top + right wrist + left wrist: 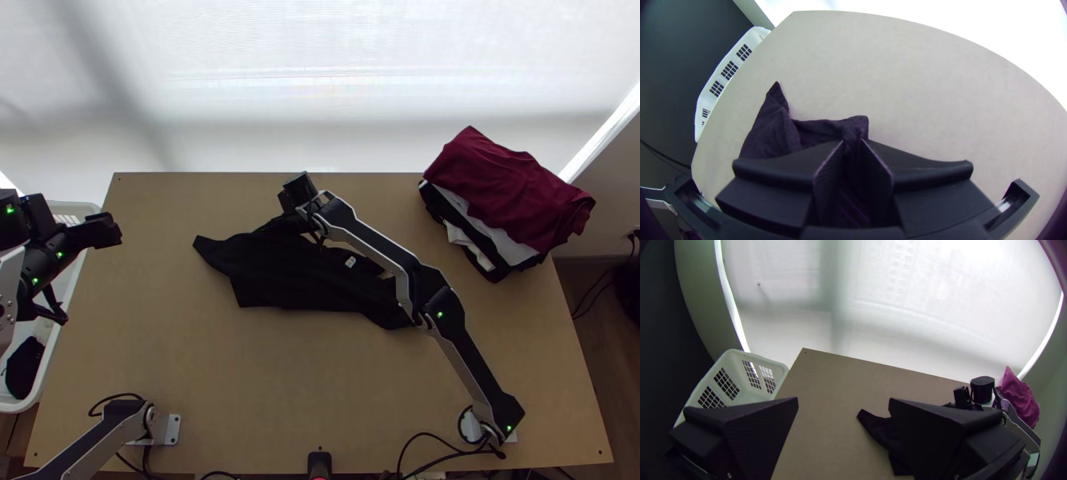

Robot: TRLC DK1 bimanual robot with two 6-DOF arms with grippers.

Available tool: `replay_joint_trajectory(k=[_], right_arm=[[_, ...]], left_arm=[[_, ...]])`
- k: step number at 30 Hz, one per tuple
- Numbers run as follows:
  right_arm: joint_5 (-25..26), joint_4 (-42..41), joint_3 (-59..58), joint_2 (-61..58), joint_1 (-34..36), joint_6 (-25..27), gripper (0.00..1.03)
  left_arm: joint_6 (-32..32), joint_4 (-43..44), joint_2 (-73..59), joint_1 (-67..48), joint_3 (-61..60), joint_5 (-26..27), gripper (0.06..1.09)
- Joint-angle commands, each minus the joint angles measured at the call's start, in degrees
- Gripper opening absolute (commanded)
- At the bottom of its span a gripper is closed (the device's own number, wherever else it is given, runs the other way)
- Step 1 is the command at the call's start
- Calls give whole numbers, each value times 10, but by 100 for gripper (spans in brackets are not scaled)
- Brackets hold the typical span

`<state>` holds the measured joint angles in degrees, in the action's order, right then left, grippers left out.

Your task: Fold the t-shirt

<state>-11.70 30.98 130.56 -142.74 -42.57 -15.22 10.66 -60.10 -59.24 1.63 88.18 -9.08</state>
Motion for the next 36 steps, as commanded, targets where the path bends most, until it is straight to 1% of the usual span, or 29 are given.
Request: replay_joint_trajectory(k=[1,4,5,14,16,23,29,31,36], right_arm=[[7,-4,-10,42,3,-8,9],[22,-4,-26,98,3,-6,7],[23,-4,-27,113,4,-5,3],[22,-5,-83,293,32,-6,3],[23,-5,-99,333,33,-5,3],[27,-1,-145,447,35,-9,3],[42,3,-167,508,29,-9,3],[47,6,-179,519,25,-9,3],[56,6,-202,537,24,-9,3]], left_arm=[[-9,10,-3,4,7,0,105],[-9,14,-6,4,2,0,105],[-9,16,-7,4,1,1,105],[-12,44,-14,-5,-34,3,105],[-9,57,-14,-12,-57,14,105],[13,120,-36,-104,-110,19,105],[50,163,-83,-161,-122,21,105],[54,176,-104,-175,-136,30,105],[55,191,-184,-195,-148,30,105]])
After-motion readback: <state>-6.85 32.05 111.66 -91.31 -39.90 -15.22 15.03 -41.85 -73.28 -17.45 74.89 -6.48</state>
